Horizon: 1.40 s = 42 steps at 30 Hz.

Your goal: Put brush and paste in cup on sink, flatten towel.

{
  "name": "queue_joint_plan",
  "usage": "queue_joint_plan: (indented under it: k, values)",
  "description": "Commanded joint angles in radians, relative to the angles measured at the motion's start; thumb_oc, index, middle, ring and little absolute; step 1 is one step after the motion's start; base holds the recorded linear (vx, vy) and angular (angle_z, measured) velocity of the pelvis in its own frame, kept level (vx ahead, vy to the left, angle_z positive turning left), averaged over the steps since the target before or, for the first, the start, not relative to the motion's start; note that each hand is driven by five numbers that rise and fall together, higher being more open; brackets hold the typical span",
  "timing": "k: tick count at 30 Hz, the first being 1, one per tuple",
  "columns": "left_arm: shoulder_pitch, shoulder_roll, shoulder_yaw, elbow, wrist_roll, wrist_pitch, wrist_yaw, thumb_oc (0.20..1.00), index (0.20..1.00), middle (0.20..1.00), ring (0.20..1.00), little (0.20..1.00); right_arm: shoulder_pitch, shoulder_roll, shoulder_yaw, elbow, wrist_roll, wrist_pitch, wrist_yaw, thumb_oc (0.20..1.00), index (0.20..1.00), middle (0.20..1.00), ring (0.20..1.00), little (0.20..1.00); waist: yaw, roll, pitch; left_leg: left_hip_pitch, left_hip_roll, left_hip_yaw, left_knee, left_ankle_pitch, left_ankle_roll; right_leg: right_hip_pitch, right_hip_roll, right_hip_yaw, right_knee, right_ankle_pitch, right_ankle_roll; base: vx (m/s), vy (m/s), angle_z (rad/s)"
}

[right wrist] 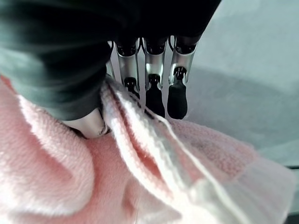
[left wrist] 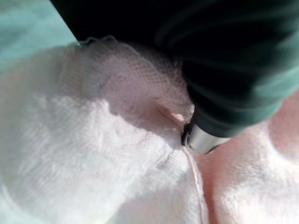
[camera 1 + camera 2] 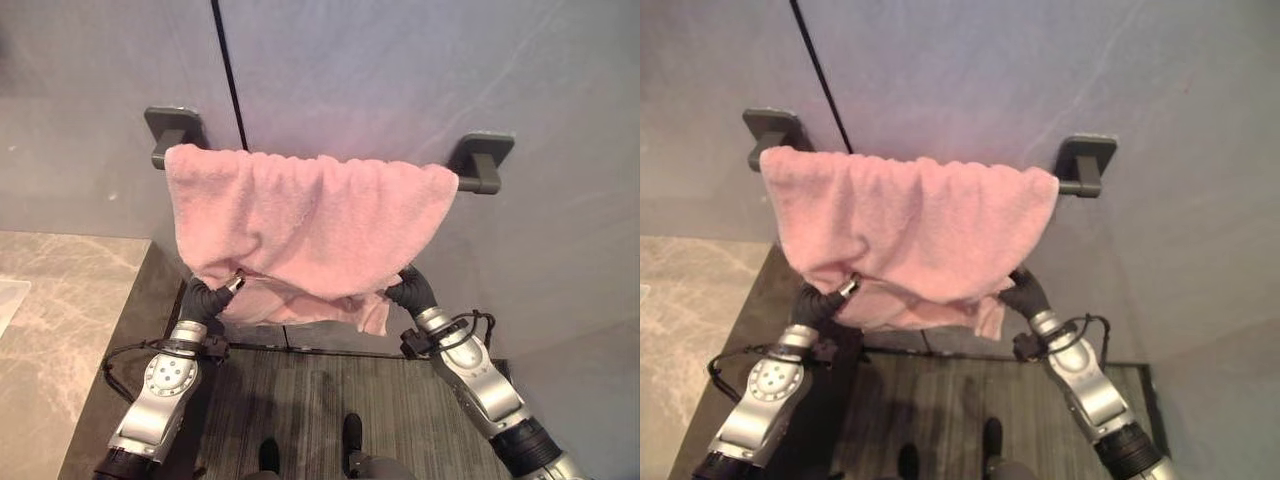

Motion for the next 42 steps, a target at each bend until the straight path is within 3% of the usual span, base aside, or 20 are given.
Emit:
queue_joint_plan:
  k: [1,11,12,13,14,18,20,24,25,28,29,30,32,38,42]
  values:
    - [-0.057,0.015,-0.005,0.006,0.013,-0.041,0.001,0.2,0.2,0.2,0.2,0.2,-0.031,0.041,-0.045,-0.026,0.007,-0.063,-0.02,0.2,0.2,0.2,0.2,0.2,-0.005,-0.027,-0.01,0.021,-0.008,0.034,0.005,-0.007,0.007,0.067,-0.093,-0.004,0.011,-0.047,0.114,0.02,-0.002,-0.08]
    - [-0.048,-0.005,-0.006,0.057,0.009,-0.036,0.016,0.2,0.2,0.2,0.2,0.2,-0.082,0.071,0.026,0.086,0.012,-0.048,-0.018,0.2,0.2,0.2,0.2,0.2,0.01,-0.016,-0.019,0.035,-0.006,0.032,0.005,-0.007,0.005,0.083,-0.094,-0.006,0.007,-0.054,0.111,0.01,-0.001,-0.04]
    - [-0.049,-0.004,-0.007,0.069,0.02,-0.035,0.02,0.2,0.2,0.2,0.2,0.2,-0.091,0.074,0.036,0.101,0.006,-0.046,-0.02,0.335,0.335,0.335,0.335,0.335,0.012,-0.015,-0.019,0.036,-0.007,0.03,0.005,-0.007,0.005,0.084,-0.094,-0.006,0.007,-0.053,0.111,0.0,0.0,0.0]
    - [-0.043,-0.007,-0.018,0.133,0.059,-0.018,0.033,0.724,0.724,0.724,0.724,0.724,-0.104,0.087,0.063,0.176,-0.008,-0.029,-0.025,1.0,1.0,1.0,1.0,1.0,0.021,-0.013,-0.021,0.037,-0.007,0.025,0.005,-0.005,0.004,0.089,-0.095,-0.011,0.004,-0.053,0.11,0.0,0.0,0.0]
    - [-0.043,-0.008,-0.018,0.134,0.059,-0.019,0.033,1.0,1.0,1.0,1.0,1.0,-0.105,0.088,0.063,0.178,-0.008,-0.03,-0.026,1.0,1.0,1.0,1.0,1.0,0.021,-0.013,-0.021,0.037,-0.007,0.025,0.005,-0.005,0.004,0.09,-0.095,-0.011,0.004,-0.053,0.11,0.0,0.0,0.0]
    - [-0.019,-0.005,-0.029,0.243,0.135,0.016,0.035,1.0,1.0,1.0,1.0,1.0,-0.091,0.108,0.055,0.334,-0.034,-0.011,-0.052,1.0,1.0,1.0,1.0,1.0,0.027,-0.008,-0.025,0.042,-0.006,0.023,0.005,-0.003,0.004,0.095,-0.095,-0.012,0.003,-0.052,0.111,-0.02,0.005,0.08]
    - [0.02,-0.009,0.005,0.303,0.213,0.047,0.058,1.0,1.0,1.0,1.0,1.0,-0.045,0.114,-0.012,0.452,-0.063,0.007,-0.096,1.0,1.0,1.0,1.0,1.0,0.024,-0.008,-0.032,0.048,-0.004,0.024,0.005,-0.005,0.004,0.102,-0.094,-0.011,0.006,-0.054,0.112,-0.01,0.006,0.02]
    - [0.056,-0.034,0.063,0.332,0.177,0.05,0.079,1.0,1.0,1.0,1.0,1.0,0.02,0.107,-0.102,0.47,-0.068,0.009,-0.136,1.0,1.0,1.0,1.0,1.0,0.017,-0.005,-0.037,0.057,-0.003,0.025,0.005,-0.006,0.005,0.109,-0.093,-0.011,0.009,-0.056,0.112,0.0,0.008,0.0]
    - [0.093,-0.049,0.129,0.309,0.147,0.047,0.106,1.0,1.0,1.0,1.0,1.0,0.08,0.114,-0.191,0.445,-0.035,-0.002,-0.165,1.0,1.0,1.0,1.0,1.0,0.006,-0.005,-0.043,0.065,-0.001,0.026,0.005,-0.009,0.006,0.114,-0.093,-0.009,0.011,-0.059,0.112,0.0,0.0,0.0]
    - [0.141,-0.036,0.239,0.23,0.206,0.038,0.174,1.0,1.0,1.0,1.0,1.0,0.167,0.081,-0.333,0.324,-0.131,-0.031,-0.241,1.0,1.0,1.0,1.0,1.0,-0.011,-0.001,-0.05,0.077,-0.001,0.03,0.005,-0.017,0.007,0.123,-0.091,-0.007,0.014,-0.066,0.112,0.02,0.023,-0.01]
    - [0.159,-0.026,0.299,0.17,0.243,0.022,0.221,1.0,1.0,1.0,1.0,1.0,0.201,0.04,-0.4,0.221,-0.258,-0.038,-0.289,1.0,1.0,1.0,1.0,1.0,-0.019,0.0,-0.054,0.081,0.0,0.032,0.005,-0.021,0.009,0.123,-0.092,-0.004,0.017,-0.07,0.114,0.0,0.0,0.0]
    - [0.162,-0.027,0.3,0.166,0.245,0.024,0.221,1.0,1.0,1.0,1.0,1.0,0.206,0.042,-0.401,0.214,-0.263,-0.034,-0.29,1.0,1.0,1.0,1.0,1.0,-0.019,0.001,-0.054,0.082,0.0,0.032,0.005,-0.021,0.009,0.123,-0.092,-0.004,0.018,-0.07,0.114,0.0,0.0,0.0]
    - [0.175,-0.014,0.368,0.104,0.311,0.0,0.283,1.0,1.0,1.0,1.0,1.0,0.233,-0.003,-0.465,0.092,-0.423,-0.058,-0.342,1.0,1.0,1.0,1.0,1.0,-0.025,0.0,-0.058,0.086,0.0,0.035,0.005,-0.026,0.01,0.122,-0.092,0.001,0.02,-0.073,0.115,0.01,0.016,-0.12]
    - [0.17,0.048,0.496,-0.067,0.514,-0.016,0.408,1.0,1.0,1.0,1.0,1.0,0.183,-0.045,-0.491,-0.174,-0.575,-0.126,-0.385,1.0,1.0,1.0,1.0,1.0,-0.022,-0.003,-0.065,0.087,0.0,0.041,0.005,-0.031,0.012,0.114,-0.094,0.016,0.024,-0.074,0.117,-0.01,0.01,-0.12]
    - [0.13,0.117,0.53,-0.204,0.646,-0.042,0.46,1.0,1.0,1.0,1.0,1.0,0.069,-0.136,-0.404,-0.344,-0.718,-0.15,-0.382,1.0,1.0,1.0,1.0,1.0,-0.01,-0.009,-0.071,0.083,-0.002,0.042,0.005,-0.033,0.011,0.11,-0.097,0.019,0.02,-0.069,0.121,0.0,0.003,0.01]
